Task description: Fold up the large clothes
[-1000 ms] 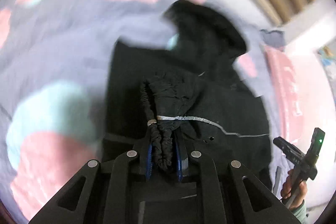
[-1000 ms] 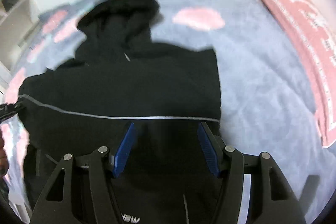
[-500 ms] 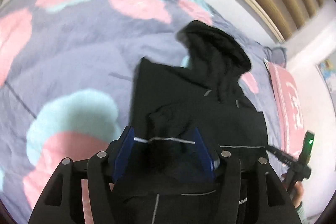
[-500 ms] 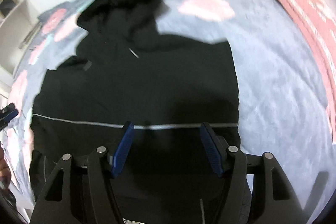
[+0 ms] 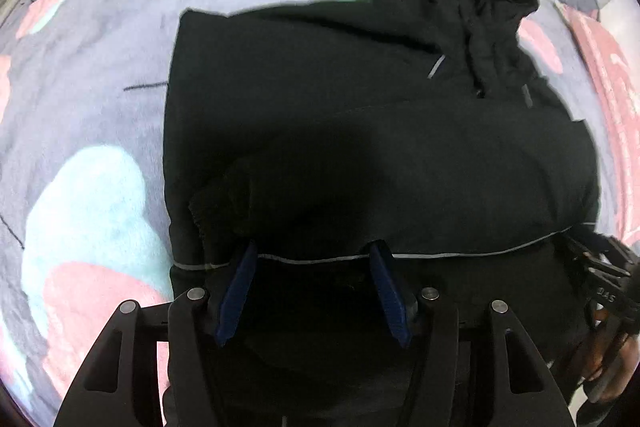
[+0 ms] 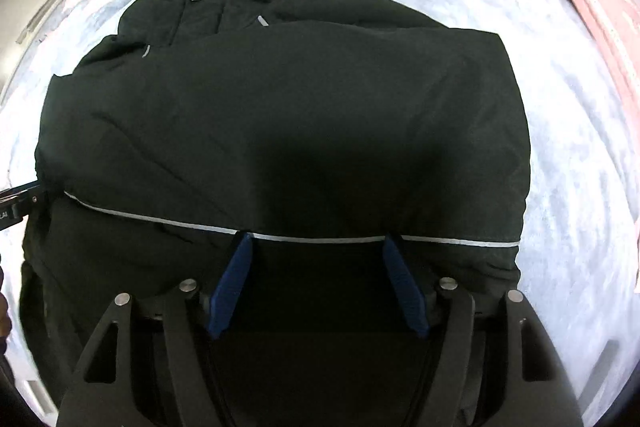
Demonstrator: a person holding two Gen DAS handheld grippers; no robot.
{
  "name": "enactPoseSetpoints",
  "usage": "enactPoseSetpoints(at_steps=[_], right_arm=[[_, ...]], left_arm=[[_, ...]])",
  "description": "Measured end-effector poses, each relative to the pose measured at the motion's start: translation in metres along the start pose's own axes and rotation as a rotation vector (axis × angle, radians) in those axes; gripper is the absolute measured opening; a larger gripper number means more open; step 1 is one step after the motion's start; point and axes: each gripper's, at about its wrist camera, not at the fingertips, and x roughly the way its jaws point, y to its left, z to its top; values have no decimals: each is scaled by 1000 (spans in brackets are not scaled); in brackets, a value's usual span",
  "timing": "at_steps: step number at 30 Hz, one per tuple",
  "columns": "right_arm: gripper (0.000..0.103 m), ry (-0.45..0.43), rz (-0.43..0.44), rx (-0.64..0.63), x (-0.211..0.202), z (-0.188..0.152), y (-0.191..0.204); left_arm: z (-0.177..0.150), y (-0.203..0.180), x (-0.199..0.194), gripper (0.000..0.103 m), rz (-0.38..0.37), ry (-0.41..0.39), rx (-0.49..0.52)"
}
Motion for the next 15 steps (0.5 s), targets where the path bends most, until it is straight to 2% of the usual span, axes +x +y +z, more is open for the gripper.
enactPoseSetpoints(at_steps=[3,5,8,12,15], right_arm=[[71,1,63,28,-26,8,-8],[71,-34,93,44,-50,14,-15],[71,-98,89,66,-81,38,-26],[71,-176,110,95,-107,84,-38],[71,-205,85,82,-98,125,-35]], left_arm=[[0,2,-41,60,-89,-62,13],[5,4,-67,60,-104,-117,32],[31,7,-96,60,-86,-174,43],[82,9,-110,60,-113,-225,21],[120,6,-106,60,-133,-251,14]])
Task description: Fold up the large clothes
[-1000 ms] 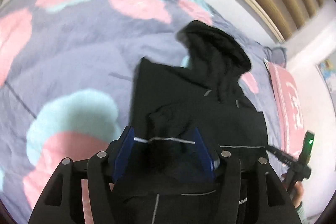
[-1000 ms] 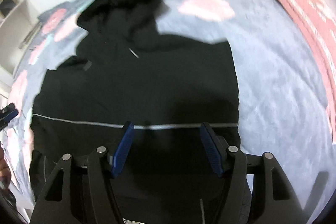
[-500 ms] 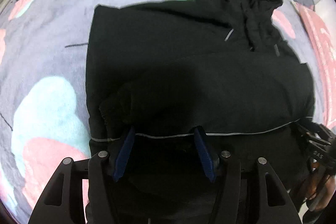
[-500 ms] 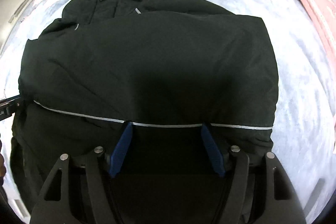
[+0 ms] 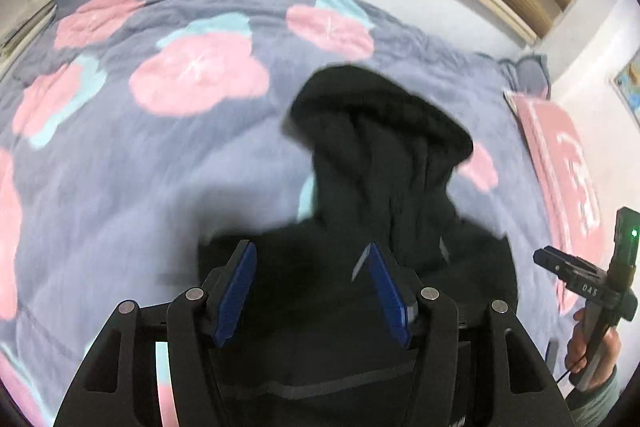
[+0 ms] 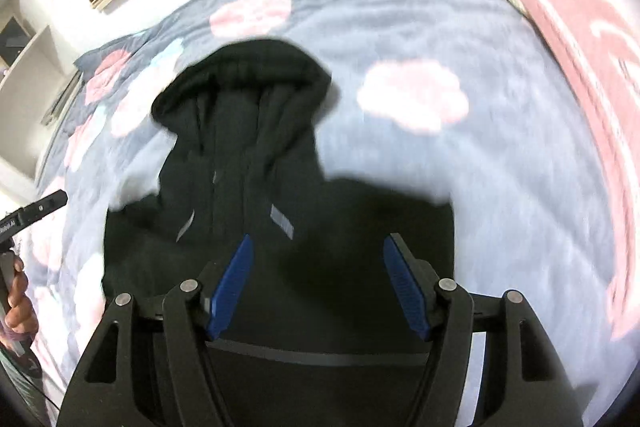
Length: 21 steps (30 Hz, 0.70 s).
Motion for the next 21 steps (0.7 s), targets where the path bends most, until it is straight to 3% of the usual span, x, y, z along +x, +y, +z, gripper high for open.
enactPoseSetpoints(at_steps=[7,10,16,18,19,20,21], right_arm=[[71,-12,3,-18,80,82,2],[71,-8,1,-50,114,102,5],[71,27,-3,-24,173,129,-1],[38,61,-3,-16,193,135,-1],[12,72,6,-17,200,137,-1],[10,65,-8,-15,200,138,-3],[8,39,-2,-3,194,138,-6]], left_arm=[[71,13,85,60,30,24,-26],[83,20,112,60,45,3,-30],[92,23,170,60,44,65,-39],[96,23,181,60,59,60,-38],[100,25,186,50,90,55,-41],[103,28,189,34,117,48,-45],[107,37,188,10,57,59,-76]])
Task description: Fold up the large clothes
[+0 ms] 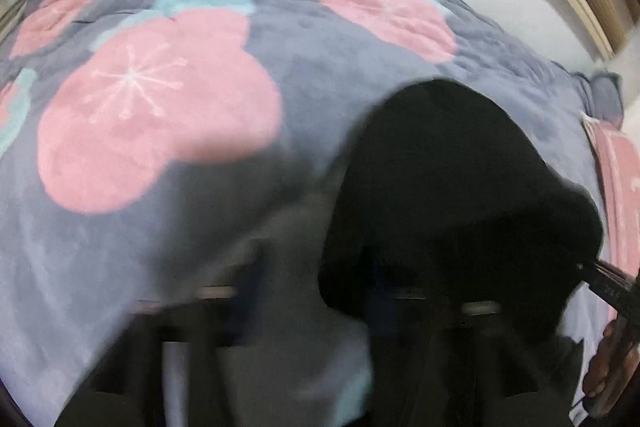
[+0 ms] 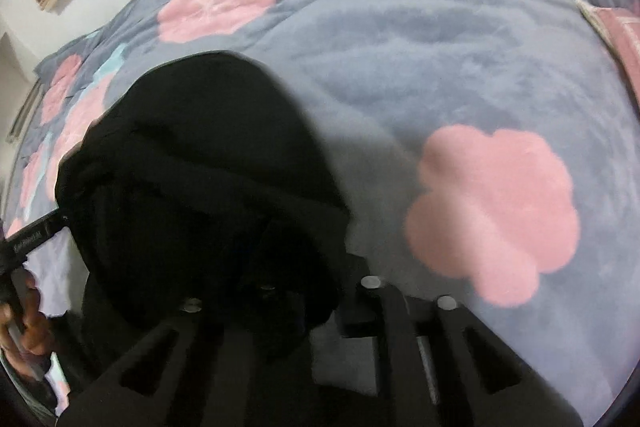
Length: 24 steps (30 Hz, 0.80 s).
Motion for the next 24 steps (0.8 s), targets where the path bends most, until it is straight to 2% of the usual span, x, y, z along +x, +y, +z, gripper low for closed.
enactPoseSetpoints(at_steps=[2,5,7,8,10,12,14,15,17,20,21,23,24], right_arm=[[7,-62,46,32,-27,-1,-10],[7,-143,75,-1,-72,-12,-10],[7,-162,70,-35,-83,-21,-5],[7,-157,60,-43,-81,-26,-5],[7,-109,34,-39,-57,-34,-9],[7,-40,32,-10,-24,-40,-17],[7,15,16,-3,7,-48,-21],[8,40,28,9,21,-50,-23],[8,53,45,32,33,-51,-25],[14,58,61,29,28,-50,-26],[18,62,62,23,25,-50,-27],[42,72,56,24,15,-51,-31],[47,72,45,27,7,-52,-35]], left_arm=[[4,13,-14,10,-99,-24,-64],[-3,20,-64,10,-266,-93,-90],[-11,22,-83,10,-329,-120,-84],[-14,24,-82,10,-338,-115,-82],[-20,29,-58,10,-309,-63,-86],[-26,36,-15,10,-252,33,-108],[-34,36,25,13,-185,92,-74],[-37,35,39,14,-183,105,-70],[-37,35,43,14,-197,92,-77],[-37,37,36,16,-219,97,-82],[-38,37,32,19,-227,84,-65],[-42,37,14,35,-229,94,-25],[-44,38,7,61,-237,119,-10]])
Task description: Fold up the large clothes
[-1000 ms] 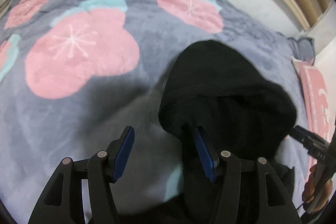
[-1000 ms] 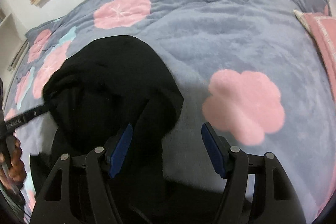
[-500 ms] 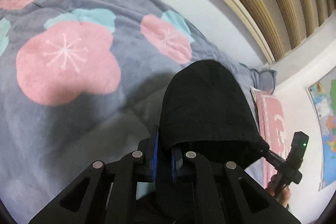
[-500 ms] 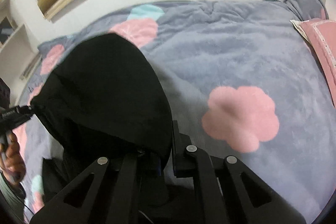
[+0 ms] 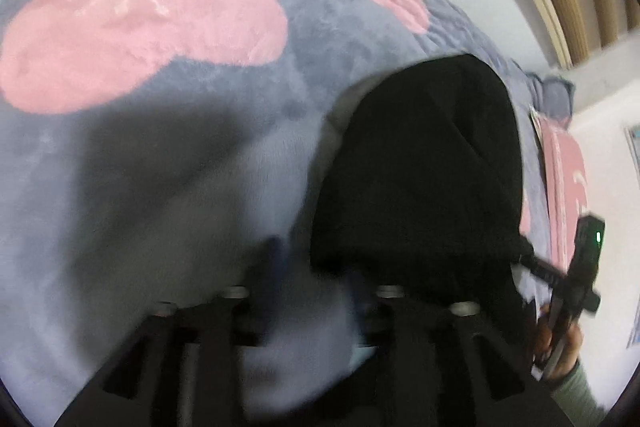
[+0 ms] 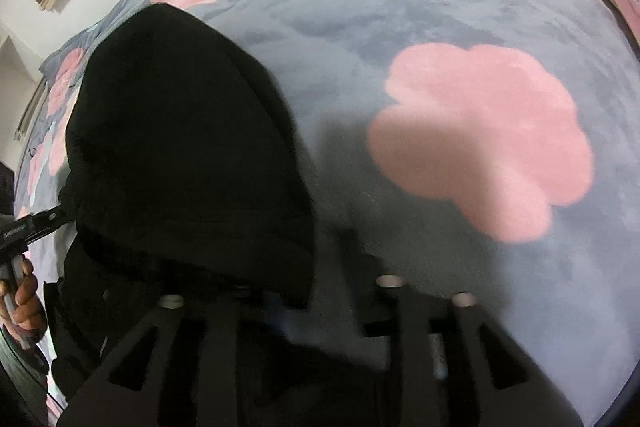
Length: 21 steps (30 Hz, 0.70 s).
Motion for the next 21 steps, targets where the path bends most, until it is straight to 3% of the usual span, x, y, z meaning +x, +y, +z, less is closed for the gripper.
enactPoseSetpoints(at_steps=[1,3,7,11,16,19,21], right_arm=[[55,-11,-11,-1,-10,-3,-3],[62,-34,-4,-7,-27,-8,-6],[64,-81,26,-17,-64,-13,-7],[65,-127,34,-78,-79,5,9],[65,-125,77,-183,-50,58,37],[65,-103,61,-223,-28,82,45],[65,-87,98,-254,-20,91,51]], left_arm=[[-2,3,-8,70,-25,19,0],[-6,5,-28,70,-94,1,-1],[-2,1,-65,70,-110,-67,33],[28,-17,-75,72,-109,-122,96],[74,-30,-37,72,-93,-88,123],[98,-27,-5,72,-46,-37,157],[105,-21,13,72,-60,13,166]])
